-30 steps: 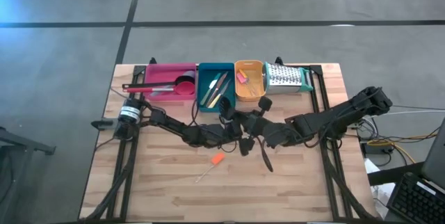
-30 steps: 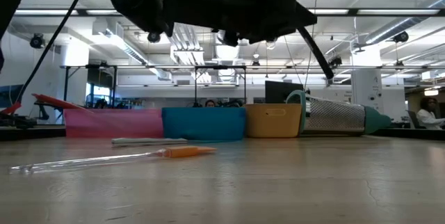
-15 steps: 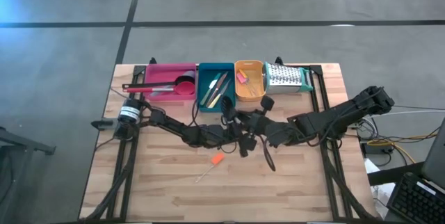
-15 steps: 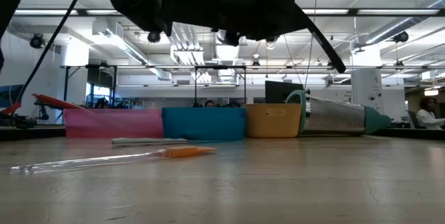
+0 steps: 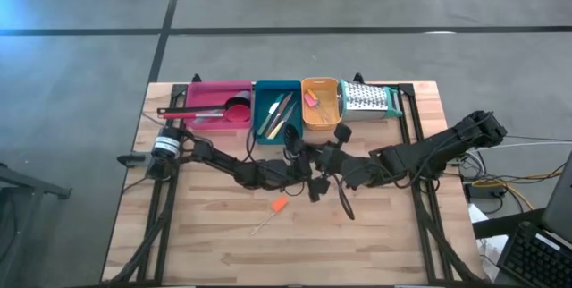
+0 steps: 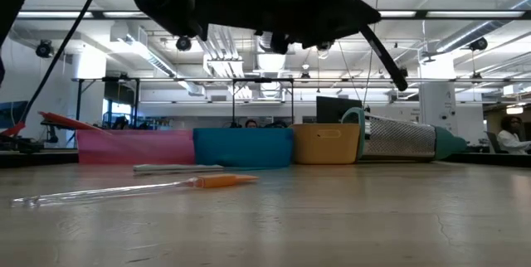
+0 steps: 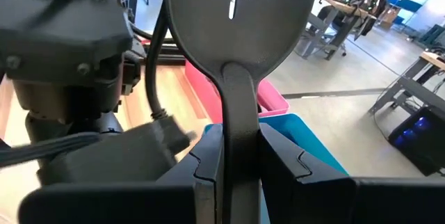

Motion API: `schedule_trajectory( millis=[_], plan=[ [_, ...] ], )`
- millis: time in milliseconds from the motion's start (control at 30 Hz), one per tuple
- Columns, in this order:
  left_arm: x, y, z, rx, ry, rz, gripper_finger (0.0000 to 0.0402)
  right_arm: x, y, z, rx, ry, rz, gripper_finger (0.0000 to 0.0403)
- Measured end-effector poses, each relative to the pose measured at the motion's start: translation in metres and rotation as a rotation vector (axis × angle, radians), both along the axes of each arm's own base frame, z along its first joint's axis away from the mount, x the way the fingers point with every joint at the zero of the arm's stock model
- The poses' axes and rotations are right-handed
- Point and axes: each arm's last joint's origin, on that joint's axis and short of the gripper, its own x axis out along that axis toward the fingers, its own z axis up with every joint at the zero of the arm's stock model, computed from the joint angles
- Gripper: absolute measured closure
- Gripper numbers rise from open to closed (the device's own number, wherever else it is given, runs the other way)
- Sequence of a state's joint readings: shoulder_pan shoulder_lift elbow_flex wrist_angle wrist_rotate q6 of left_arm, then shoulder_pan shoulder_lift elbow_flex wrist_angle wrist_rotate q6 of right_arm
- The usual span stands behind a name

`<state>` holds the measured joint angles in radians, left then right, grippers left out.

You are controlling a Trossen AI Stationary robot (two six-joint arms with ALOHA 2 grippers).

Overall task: Pick & Place Kitchen Items
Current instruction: Put the black serving spoon with holes into the pink bin

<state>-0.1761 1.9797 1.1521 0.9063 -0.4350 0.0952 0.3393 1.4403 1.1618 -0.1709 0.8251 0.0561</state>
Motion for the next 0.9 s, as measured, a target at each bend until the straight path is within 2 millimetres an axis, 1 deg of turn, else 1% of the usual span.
schedule_trajectory(
  millis=[133,200,267,333,467,600,733,767,800,833,900],
  plan=[
    [0.003,-0.001,0.007,0.005,-0.022,-0.012,0.0169,0.0,0.0,0.0,0.009,0.002,0.015,0.0352],
    [0.003,-0.001,0.008,0.013,-0.016,-0.015,0.0172,0.0,0.0,0.0,0.009,0.005,0.017,0.0352],
    [0.003,-0.001,0.007,0.015,-0.004,-0.014,0.0184,0.0,-0.001,-0.001,0.009,0.007,0.015,0.0352],
    [0.003,-0.001,0.006,0.018,0.001,-0.013,0.0208,0.0,-0.001,-0.001,0.01,0.01,0.013,0.0352],
    [0.003,-0.002,0.005,0.032,0.009,-0.009,0.0297,0.0,-0.002,-0.003,0.009,0.014,-0.002,0.0352],
    [0.002,-0.004,0.003,0.042,0.031,-0.008,0.0302,-0.002,-0.002,-0.005,0.004,0.032,-0.023,0.035],
    [0.002,-0.004,0.001,0.055,0.058,-0.008,0.0302,-0.003,-0.003,-0.007,0.002,0.047,-0.032,0.0325],
    [0.002,-0.004,-0.001,0.071,0.074,-0.005,0.0307,-0.003,-0.003,-0.007,0.0,0.05,-0.032,0.0319],
    [0.002,-0.005,-0.002,0.09,0.091,-0.006,0.0346,-0.003,-0.003,-0.007,-0.007,0.055,-0.041,0.0314],
    [0.002,-0.006,-0.003,0.087,0.105,0.008,0.0375,-0.003,-0.004,-0.008,0.001,0.055,-0.038,0.0309],
    [0.001,-0.003,-0.002,0.093,0.129,0.044,0.0382,-0.003,-0.003,-0.009,-0.006,0.064,-0.044,0.0304]
  ],
)
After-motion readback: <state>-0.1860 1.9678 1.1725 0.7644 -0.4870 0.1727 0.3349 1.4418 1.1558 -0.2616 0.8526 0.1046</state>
